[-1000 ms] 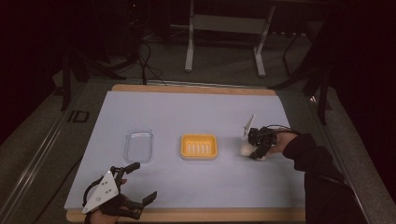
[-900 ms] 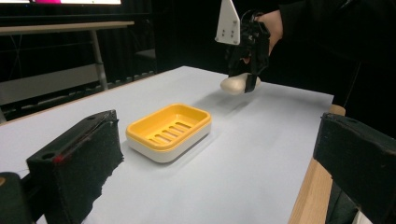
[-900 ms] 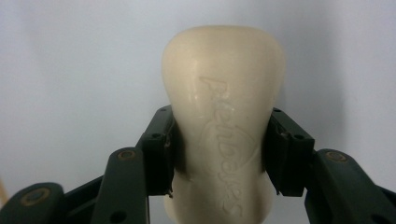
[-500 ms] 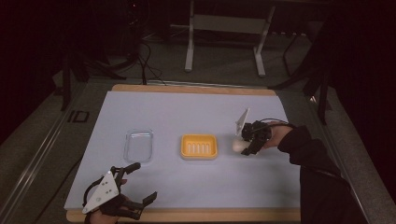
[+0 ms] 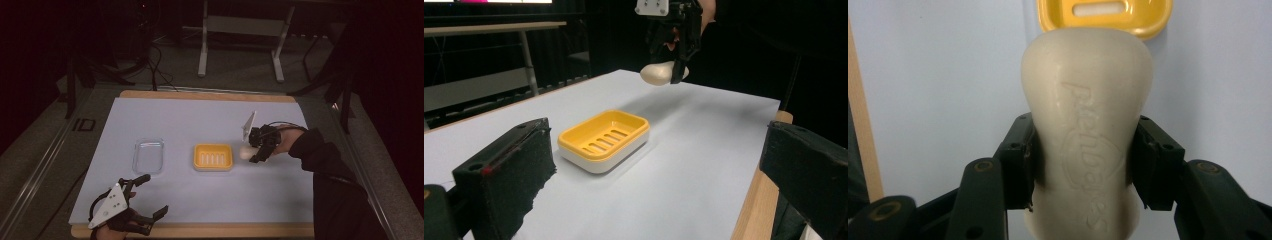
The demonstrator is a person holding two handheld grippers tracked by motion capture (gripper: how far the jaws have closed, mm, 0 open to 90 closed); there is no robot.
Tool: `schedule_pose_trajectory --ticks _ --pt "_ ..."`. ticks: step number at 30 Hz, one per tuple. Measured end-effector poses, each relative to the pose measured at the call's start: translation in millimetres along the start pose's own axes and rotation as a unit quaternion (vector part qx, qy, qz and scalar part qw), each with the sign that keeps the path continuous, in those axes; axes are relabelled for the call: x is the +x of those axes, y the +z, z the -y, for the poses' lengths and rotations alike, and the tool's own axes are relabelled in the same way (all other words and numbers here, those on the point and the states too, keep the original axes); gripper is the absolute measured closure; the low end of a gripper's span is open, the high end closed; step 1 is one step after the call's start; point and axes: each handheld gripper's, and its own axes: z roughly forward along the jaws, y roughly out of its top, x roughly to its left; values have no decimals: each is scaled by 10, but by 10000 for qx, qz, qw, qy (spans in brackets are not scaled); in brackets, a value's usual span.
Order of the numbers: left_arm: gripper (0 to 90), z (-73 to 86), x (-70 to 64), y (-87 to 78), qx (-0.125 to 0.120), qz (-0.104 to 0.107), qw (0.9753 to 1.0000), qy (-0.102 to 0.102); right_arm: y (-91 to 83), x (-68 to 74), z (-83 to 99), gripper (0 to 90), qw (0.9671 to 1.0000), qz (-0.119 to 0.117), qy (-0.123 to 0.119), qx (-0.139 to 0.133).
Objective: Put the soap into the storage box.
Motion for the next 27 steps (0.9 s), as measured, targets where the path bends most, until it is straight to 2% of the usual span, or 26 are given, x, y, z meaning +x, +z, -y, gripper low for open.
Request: schedule_pose_trajectory --ticks 13,16,27 --pt "11 2 -10 6 1 22 10000 14 -118 1 -245 499 9995 41 -244 -220" --pt "11 2 -8 4 -5 18 10000 20 -130 5 -316 499 9991 97 -337 -251" --pt "11 3 -8 4 5 -2 10000 37 -152 13 -554 499 9977 76 -547 -386"
